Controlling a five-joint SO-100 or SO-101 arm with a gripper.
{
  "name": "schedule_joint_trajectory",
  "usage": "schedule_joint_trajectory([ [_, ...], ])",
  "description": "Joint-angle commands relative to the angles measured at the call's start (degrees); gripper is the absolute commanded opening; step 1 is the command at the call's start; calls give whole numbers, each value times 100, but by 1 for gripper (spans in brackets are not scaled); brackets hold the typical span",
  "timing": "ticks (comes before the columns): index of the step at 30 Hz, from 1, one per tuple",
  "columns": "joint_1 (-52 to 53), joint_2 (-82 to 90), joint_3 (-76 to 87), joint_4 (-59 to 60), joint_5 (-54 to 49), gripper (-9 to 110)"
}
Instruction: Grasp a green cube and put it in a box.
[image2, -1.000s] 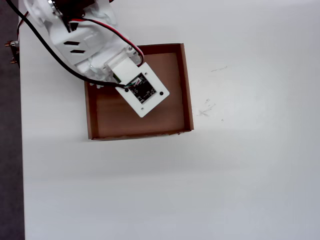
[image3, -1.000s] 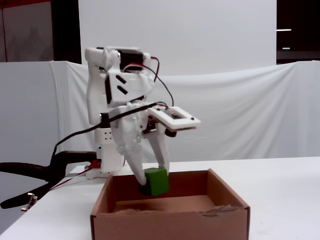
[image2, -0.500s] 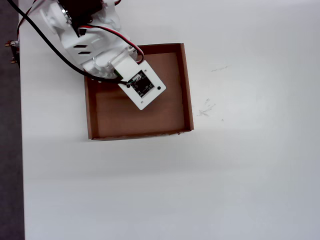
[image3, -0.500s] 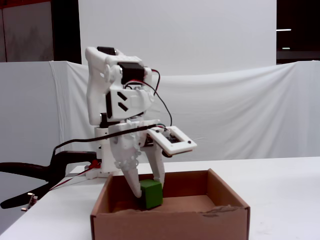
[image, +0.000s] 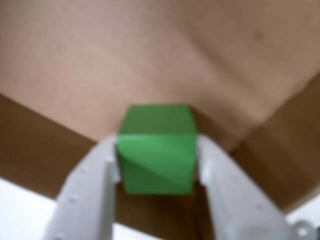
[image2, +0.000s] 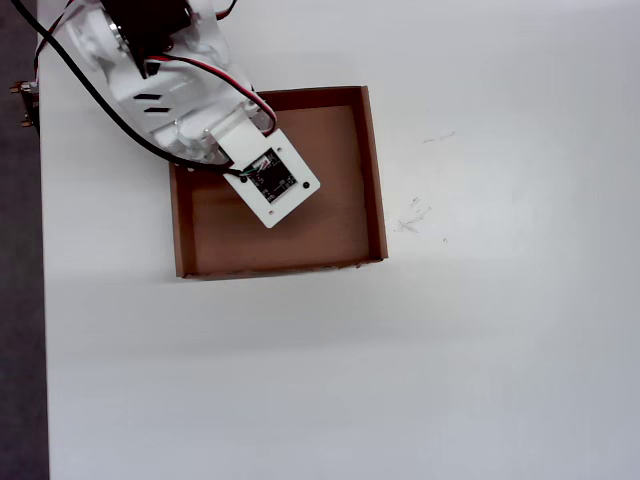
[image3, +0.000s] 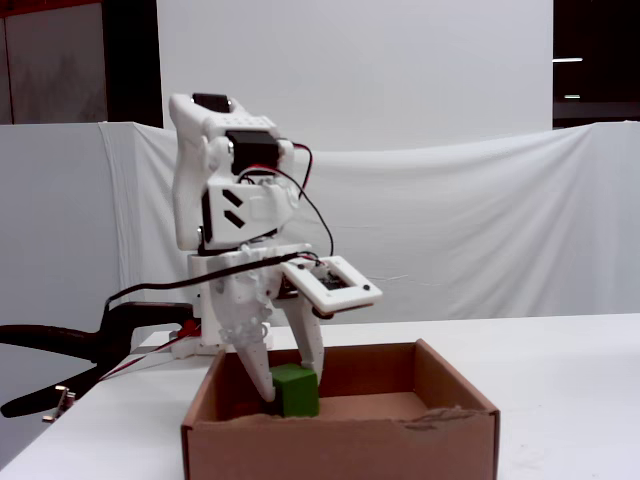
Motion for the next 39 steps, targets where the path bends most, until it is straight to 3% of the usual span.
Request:
schedule_joint_trajectory([
  [1,62,97,-44,-44,-132,14],
  [6,185,264,-88,-9,-132,23],
  [22,2039,2461,-1002,1846,62,24],
  [30,3533,3814,-325,3208,475,24],
  [39,4245,5678,1538,3920,905,24],
])
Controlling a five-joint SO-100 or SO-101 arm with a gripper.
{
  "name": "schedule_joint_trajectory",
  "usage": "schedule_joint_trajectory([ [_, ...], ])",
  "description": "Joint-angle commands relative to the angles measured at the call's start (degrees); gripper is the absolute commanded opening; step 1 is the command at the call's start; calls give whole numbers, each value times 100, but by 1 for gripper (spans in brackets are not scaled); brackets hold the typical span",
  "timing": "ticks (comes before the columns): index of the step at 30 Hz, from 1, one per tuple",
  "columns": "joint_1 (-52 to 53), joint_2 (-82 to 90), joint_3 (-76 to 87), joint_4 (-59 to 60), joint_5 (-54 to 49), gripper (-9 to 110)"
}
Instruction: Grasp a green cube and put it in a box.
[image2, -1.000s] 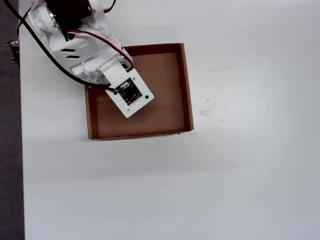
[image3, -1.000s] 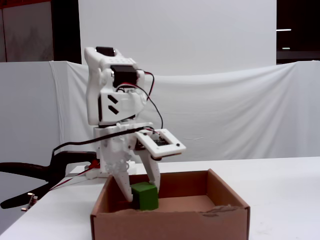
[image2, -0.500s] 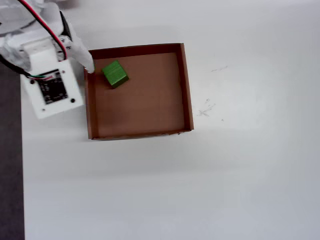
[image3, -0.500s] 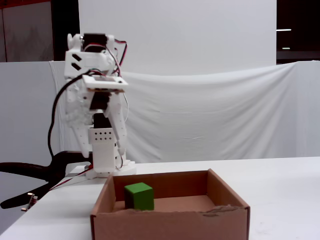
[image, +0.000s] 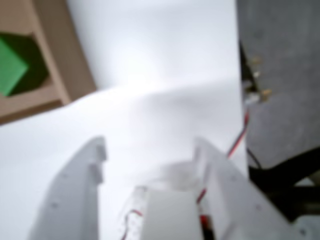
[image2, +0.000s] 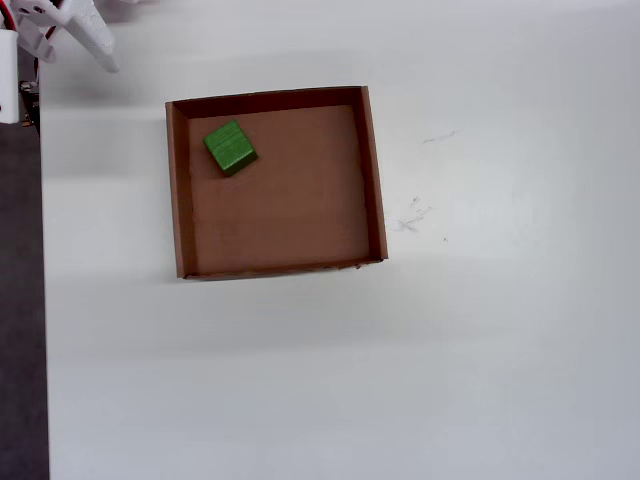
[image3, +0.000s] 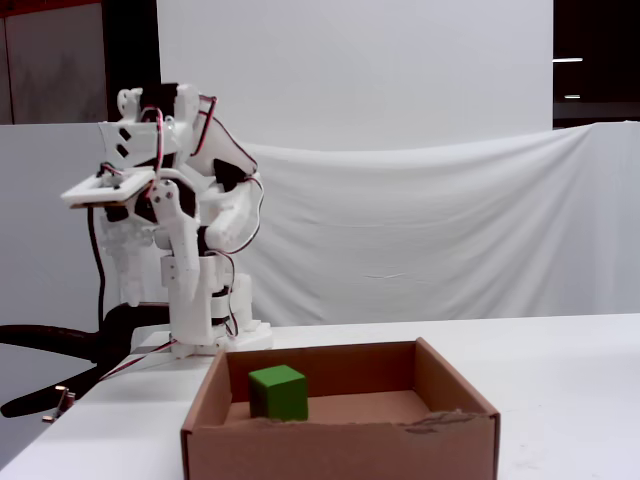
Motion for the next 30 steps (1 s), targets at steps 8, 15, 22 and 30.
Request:
schedule_joint_trajectory([
  [8,255,1802,1406,281,677,24],
  [15,141,2364,1679,26,1310,24],
  [22,-9,2505,2786,-712,2355,26],
  [30,-114,2505,2786,-712,2373,26],
])
